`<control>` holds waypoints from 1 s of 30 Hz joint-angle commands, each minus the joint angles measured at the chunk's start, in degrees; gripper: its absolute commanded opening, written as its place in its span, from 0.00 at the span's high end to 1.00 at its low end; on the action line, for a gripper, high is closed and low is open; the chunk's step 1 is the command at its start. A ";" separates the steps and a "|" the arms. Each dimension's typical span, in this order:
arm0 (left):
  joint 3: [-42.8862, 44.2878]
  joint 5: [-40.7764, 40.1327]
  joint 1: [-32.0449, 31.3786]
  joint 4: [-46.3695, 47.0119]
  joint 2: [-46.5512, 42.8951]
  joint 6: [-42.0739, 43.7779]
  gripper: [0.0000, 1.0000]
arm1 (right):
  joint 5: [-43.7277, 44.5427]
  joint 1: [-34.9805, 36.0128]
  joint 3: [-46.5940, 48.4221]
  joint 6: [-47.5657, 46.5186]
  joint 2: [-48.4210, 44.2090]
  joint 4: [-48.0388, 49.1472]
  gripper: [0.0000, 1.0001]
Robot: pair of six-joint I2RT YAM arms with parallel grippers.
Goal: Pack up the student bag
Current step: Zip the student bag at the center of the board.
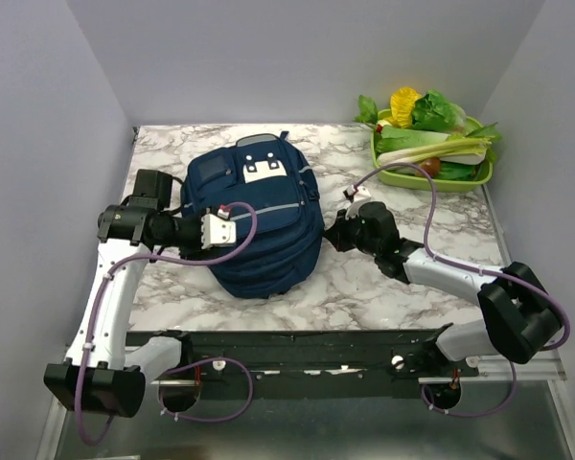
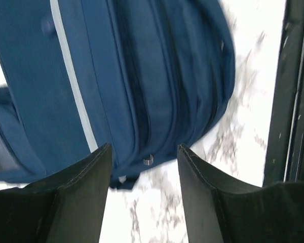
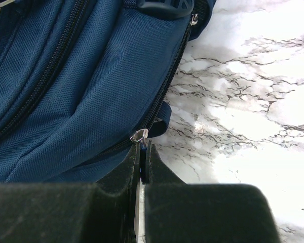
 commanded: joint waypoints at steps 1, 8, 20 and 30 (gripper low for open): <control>1.60 8.95 -9.91 7.41 0.14 -22.83 0.37 | -2.37 -0.39 -0.78 0.87 -2.57 4.44 0.99; 2.64 -8.34 -25.75 35.38 9.69 -45.67 0.36 | -2.11 -0.39 -1.57 1.49 -2.32 4.71 1.00; 6.25 -24.35 -35.86 40.84 20.80 -37.50 0.34 | -1.14 -0.39 -1.66 2.11 -2.75 4.09 1.00; 0.71 -35.60 -39.91 44.70 21.85 -28.53 0.40 | -1.32 -0.39 -0.34 1.93 -3.81 2.42 1.00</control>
